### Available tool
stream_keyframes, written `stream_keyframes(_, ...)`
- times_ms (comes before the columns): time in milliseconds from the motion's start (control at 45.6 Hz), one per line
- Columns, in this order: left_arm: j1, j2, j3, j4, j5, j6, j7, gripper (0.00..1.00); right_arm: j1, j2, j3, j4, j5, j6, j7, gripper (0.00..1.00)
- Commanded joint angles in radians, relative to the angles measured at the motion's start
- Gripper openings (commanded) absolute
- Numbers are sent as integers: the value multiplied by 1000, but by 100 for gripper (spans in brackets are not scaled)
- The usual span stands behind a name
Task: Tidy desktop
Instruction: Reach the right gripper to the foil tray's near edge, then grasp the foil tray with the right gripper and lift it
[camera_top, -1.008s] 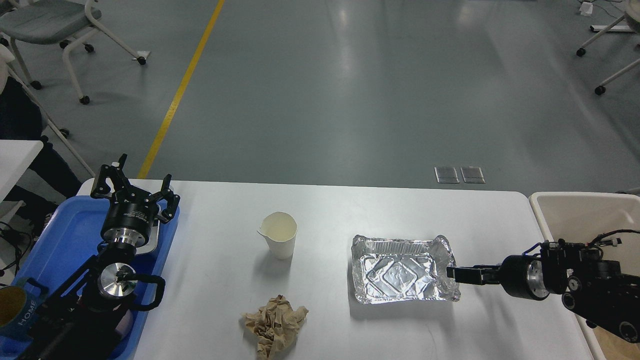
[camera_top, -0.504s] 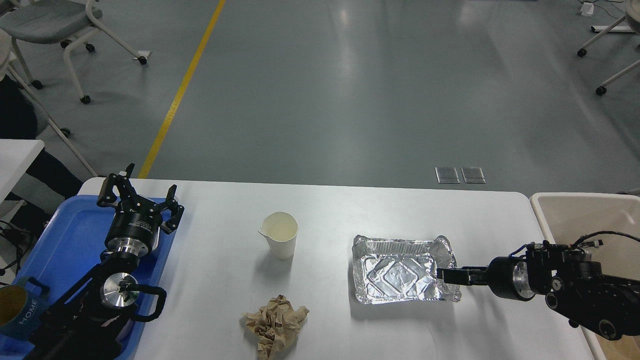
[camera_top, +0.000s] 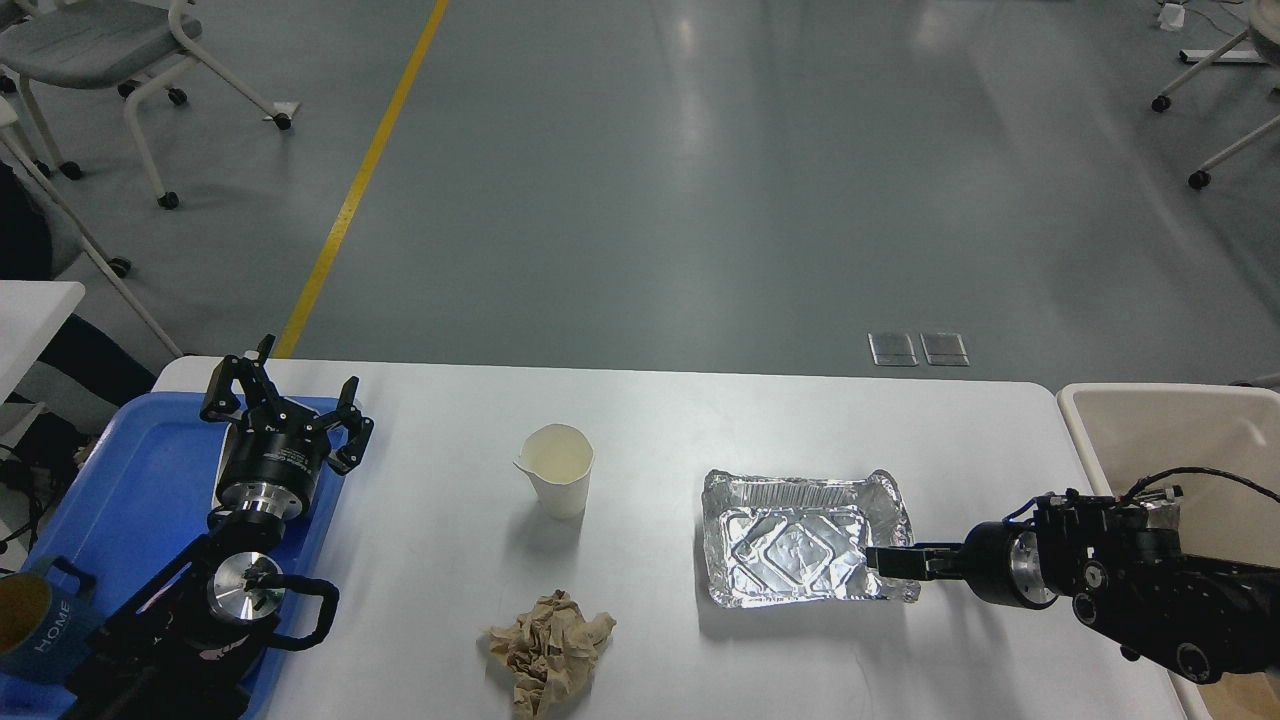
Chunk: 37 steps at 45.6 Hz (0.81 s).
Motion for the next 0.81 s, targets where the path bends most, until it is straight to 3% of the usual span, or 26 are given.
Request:
stream_keyframes(0,6,0,-1,0,0,0,0,96,0,28,-1,-12,-2,-6,-1,98)
stream_keyframes(197,11,6,1,0,0,0,2,96,-1,80,-3,-53,-3,-9,4,93)
stream_keyframes(285,11,9,1,0,0,0,2,96,0,97,-3,-71,-9,-11,4,86)
stream_keyframes(394,12,13,1,1,0,0,2,96,2,123,-3,-107,-15,-15,5,65)
stream_keyframes(416,14,13,1,0,0,0,2,96,3,126,-4,-111,-15,-14,4,57)
stream_keyframes(482,20,14,-1,0,0,0,2,96,5,132,-29,-128,-14,-11,2,20)
stream_keyframes(570,26,14,-1,0,0,0,2,96,17,134,-83,-153,0,-12,7,2)
stream_keyframes(789,26,11,1,0,0,0,2,96,42,135,-89,-144,9,-6,14,0)
